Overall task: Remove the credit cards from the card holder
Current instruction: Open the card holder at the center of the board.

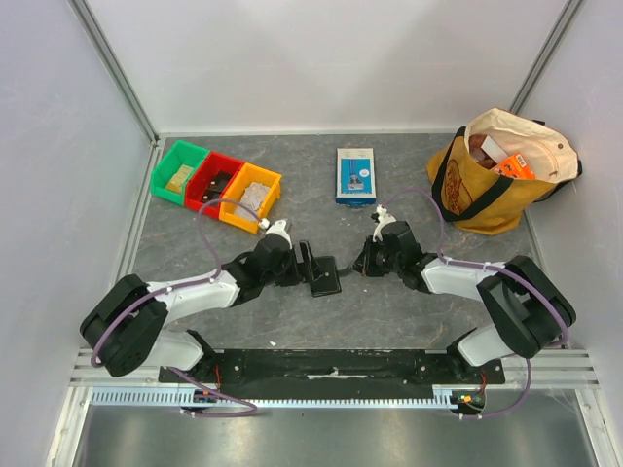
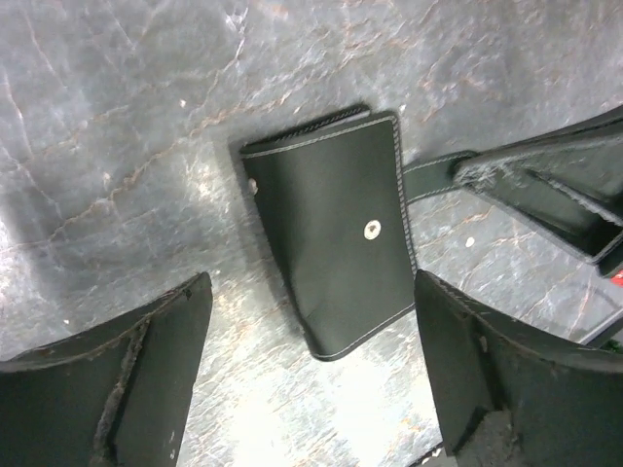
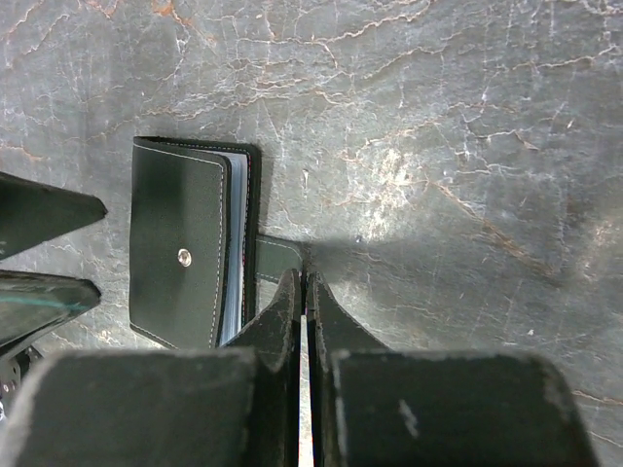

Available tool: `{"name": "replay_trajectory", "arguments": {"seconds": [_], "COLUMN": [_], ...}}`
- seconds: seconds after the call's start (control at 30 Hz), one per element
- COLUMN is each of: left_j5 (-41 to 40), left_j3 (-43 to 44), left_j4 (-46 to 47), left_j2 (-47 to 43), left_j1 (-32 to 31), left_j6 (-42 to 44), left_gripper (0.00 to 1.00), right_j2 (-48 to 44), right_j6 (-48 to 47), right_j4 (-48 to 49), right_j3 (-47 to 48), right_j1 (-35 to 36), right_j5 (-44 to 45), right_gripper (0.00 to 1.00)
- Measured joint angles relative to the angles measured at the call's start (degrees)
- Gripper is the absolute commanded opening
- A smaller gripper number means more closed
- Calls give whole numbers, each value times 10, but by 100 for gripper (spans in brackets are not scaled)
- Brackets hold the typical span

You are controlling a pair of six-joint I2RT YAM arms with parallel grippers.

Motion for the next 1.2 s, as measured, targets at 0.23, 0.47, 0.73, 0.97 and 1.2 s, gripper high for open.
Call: {"name": "replay_trajectory", "arguments": {"seconds": [0.23,0.47,0.73,0.97,1.2], "left_j5": [-57,-143,-233,-289,-326], "left_j3": [104,231,298,355,378], "left_j4": [-122,-217,-311,-369,-407], "left_j2": [1,94,186,243,277], "left_j1": [-46,-129,-213,-242,-248], "left_j6": [34,65,102,129,147], "left_gripper": [99,99,99,97,77], "right_j2": [1,1,6,7,10], "right_j6": [9,38,59,65,65], "right_j4": [19,32,40,41,42], "right_j3": [-13,-30,-34,-34,-34], "right_j1": [-1,-1,-1,-1,-1], "right_j5": [1,3,3,3,3], "right_gripper": [0,0,0,0,0]}}
